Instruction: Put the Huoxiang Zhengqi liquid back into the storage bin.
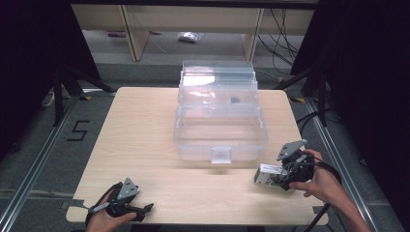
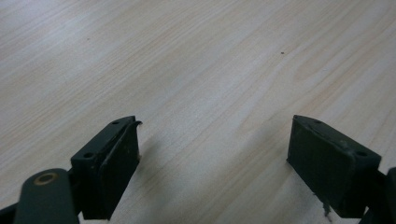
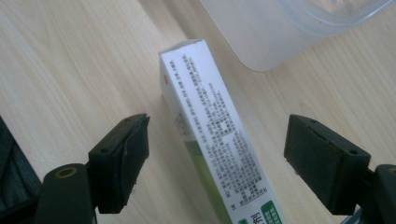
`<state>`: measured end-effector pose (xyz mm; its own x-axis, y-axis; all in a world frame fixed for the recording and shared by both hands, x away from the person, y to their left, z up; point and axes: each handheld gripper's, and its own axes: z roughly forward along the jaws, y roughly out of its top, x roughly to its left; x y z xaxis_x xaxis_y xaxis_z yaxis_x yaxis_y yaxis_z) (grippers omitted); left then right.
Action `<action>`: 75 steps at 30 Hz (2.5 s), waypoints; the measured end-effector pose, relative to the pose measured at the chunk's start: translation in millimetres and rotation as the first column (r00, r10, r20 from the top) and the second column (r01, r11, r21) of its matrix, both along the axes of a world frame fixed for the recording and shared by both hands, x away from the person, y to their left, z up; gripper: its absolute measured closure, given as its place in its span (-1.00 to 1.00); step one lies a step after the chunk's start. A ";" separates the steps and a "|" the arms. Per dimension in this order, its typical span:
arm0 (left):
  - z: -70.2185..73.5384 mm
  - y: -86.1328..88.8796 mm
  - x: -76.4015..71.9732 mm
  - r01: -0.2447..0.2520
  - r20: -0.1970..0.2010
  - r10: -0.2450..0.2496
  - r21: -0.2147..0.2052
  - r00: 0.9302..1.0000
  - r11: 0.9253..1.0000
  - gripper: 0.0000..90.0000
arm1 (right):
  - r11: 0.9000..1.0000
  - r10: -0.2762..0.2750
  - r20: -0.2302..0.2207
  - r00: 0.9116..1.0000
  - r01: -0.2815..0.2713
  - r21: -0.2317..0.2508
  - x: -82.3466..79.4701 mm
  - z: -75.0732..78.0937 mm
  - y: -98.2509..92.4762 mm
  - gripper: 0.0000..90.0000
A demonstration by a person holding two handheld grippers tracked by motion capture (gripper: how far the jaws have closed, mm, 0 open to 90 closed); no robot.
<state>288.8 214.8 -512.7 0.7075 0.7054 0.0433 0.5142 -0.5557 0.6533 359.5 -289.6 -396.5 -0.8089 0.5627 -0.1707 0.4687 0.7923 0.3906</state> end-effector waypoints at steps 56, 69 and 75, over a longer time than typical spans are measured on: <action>0.1 0.1 0.3 -0.002 0.000 0.002 -0.002 1.000 1.000 -0.64 | 0.923 0.203 -0.291 0.935 -0.282 -0.262 42.8 -28.6 24.8 0.45; 0.7 0.6 0.3 0.003 -0.002 -0.003 -0.001 1.000 1.000 -0.64 | 0.928 0.238 -0.242 0.941 -0.294 -0.228 44.4 13.3 39.7 0.45; 0.3 0.3 0.3 -0.001 0.001 0.001 0.000 1.000 1.000 -0.64 | 0.926 0.257 -0.242 0.936 -0.310 -0.216 46.0 23.1 48.0 0.45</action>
